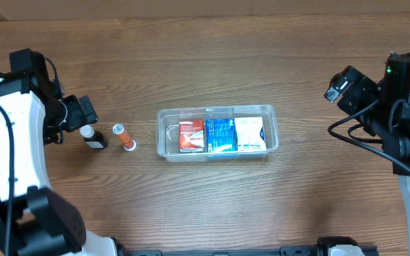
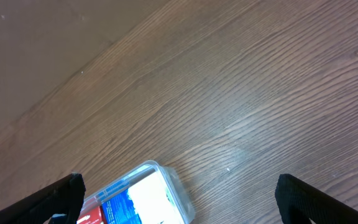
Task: Pack container
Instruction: 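Reach the left gripper to the dark brown bottle and grasp it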
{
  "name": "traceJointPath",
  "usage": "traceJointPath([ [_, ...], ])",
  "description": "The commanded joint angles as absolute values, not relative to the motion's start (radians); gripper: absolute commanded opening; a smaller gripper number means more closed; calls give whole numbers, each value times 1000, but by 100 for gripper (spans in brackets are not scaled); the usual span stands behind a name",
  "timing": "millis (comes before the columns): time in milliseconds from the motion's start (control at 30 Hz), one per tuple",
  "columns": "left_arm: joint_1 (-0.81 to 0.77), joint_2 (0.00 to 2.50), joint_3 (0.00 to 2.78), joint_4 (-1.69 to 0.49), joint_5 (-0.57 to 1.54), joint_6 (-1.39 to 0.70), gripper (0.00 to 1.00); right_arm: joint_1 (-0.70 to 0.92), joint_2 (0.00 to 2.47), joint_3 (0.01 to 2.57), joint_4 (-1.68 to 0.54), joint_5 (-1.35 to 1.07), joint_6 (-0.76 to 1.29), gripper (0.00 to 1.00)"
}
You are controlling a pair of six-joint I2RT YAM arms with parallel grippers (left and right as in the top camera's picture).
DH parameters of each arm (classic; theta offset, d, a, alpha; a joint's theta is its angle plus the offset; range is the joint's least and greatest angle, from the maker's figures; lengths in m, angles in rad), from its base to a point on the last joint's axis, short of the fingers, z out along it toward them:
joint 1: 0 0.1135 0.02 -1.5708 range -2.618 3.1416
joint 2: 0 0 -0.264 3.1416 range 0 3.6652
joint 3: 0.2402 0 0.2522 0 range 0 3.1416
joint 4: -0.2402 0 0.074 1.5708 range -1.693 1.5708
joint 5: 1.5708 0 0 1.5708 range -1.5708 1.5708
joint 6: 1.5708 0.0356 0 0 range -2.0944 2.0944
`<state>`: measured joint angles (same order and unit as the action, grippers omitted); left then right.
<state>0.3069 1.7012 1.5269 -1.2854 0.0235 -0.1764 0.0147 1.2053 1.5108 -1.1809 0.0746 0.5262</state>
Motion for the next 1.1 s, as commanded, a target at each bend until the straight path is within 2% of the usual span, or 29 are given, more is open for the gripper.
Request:
traceJointPath([
  [0, 314, 1798, 1551, -1265, 75, -140, 94, 14, 1203, 1526, -1177, 73, 523, 100],
  [167, 314, 1899, 1551, -1245, 72, -129, 86, 14, 1203, 1526, -1177, 73, 523, 100],
  [267, 314, 1943, 1551, -1238, 80, -115, 73, 14, 1203, 1526, -1177, 73, 523, 100],
  [433, 310, 1948, 1551, -1241, 79, -112, 58, 14, 1203, 1526, -1177, 73, 524, 100],
  [567, 307, 1948, 1551, -1241, 79, -107, 30, 14, 1203, 1526, -1177, 73, 524, 100],
  [667, 307, 1935, 1558, -1250, 80, -104, 20, 14, 1203, 1526, -1177, 73, 524, 100],
  [767, 306, 1845, 1579, -1261, 89, -105, 17, 14, 1203, 1526, -1177, 73, 523, 100],
  [900, 281, 1679, 1638, -1304, 175, -104, 21, 14, 1203, 1526, -1177, 73, 524, 100],
  [1067, 152, 1486, 1719, -1354, 212, -104, 22, 14, 1203, 1526, -1177, 73, 524, 100],
])
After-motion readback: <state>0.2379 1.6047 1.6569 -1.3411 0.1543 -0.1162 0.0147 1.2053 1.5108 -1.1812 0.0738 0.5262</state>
